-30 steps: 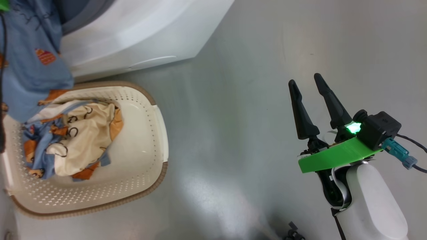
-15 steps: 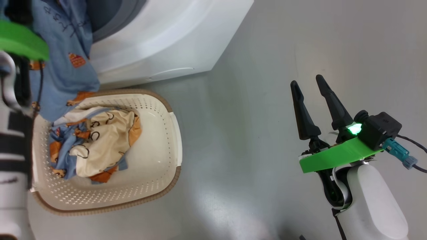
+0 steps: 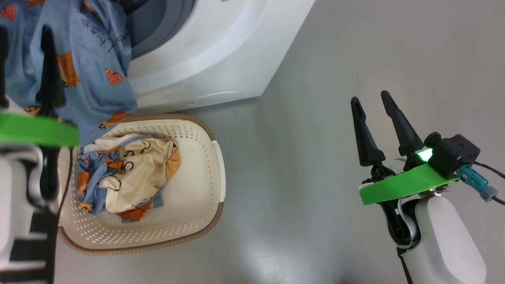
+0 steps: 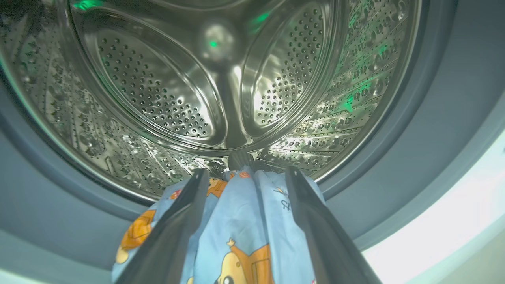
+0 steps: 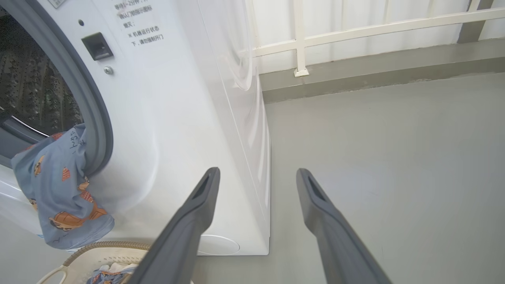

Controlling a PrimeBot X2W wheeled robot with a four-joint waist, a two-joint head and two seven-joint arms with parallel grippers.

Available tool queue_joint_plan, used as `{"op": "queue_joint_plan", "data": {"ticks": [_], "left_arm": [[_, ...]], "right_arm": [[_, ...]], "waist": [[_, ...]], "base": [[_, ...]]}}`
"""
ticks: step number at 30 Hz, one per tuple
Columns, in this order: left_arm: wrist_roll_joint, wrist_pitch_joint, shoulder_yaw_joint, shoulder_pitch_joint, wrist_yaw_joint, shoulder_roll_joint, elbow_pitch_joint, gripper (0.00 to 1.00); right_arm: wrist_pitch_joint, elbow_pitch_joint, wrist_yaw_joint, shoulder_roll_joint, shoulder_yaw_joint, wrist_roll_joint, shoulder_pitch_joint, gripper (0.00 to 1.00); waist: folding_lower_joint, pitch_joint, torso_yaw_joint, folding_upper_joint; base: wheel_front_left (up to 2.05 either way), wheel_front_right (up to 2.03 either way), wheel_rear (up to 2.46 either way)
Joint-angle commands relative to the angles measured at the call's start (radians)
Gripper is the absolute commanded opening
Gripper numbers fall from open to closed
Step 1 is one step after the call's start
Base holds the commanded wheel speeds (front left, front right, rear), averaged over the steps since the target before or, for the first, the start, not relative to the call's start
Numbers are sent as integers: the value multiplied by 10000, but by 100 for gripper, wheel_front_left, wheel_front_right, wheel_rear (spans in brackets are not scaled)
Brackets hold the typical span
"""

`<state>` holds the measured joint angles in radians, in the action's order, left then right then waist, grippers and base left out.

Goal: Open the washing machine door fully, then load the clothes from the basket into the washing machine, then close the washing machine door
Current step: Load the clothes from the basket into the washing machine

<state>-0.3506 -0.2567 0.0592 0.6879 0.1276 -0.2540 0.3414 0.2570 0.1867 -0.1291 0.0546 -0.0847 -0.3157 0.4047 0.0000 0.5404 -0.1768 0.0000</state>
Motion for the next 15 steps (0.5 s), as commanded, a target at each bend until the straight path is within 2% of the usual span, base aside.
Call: {"op": "queue_joint_plan", "data": {"ticks": [1,9,15], "left_arm": [[-47,-51,-507,-519,-77,-401,-601,100],[-127,-51,-1539,-2890,-189,34,-2311,100],[-123,-51,-1913,-4133,-158,240,-3068,100]], "right_arm": [[48,-242,-16,-43,-158,115,-290,100],[48,-282,-16,-43,-41,159,-341,100],[48,-334,-16,-43,2,181,-410,100]], "waist": [[0,-61,-12,0],[0,-190,39,0],[0,-246,98,0]], "base": [[0,0,0],[0,0,0],[0,0,0]]}}
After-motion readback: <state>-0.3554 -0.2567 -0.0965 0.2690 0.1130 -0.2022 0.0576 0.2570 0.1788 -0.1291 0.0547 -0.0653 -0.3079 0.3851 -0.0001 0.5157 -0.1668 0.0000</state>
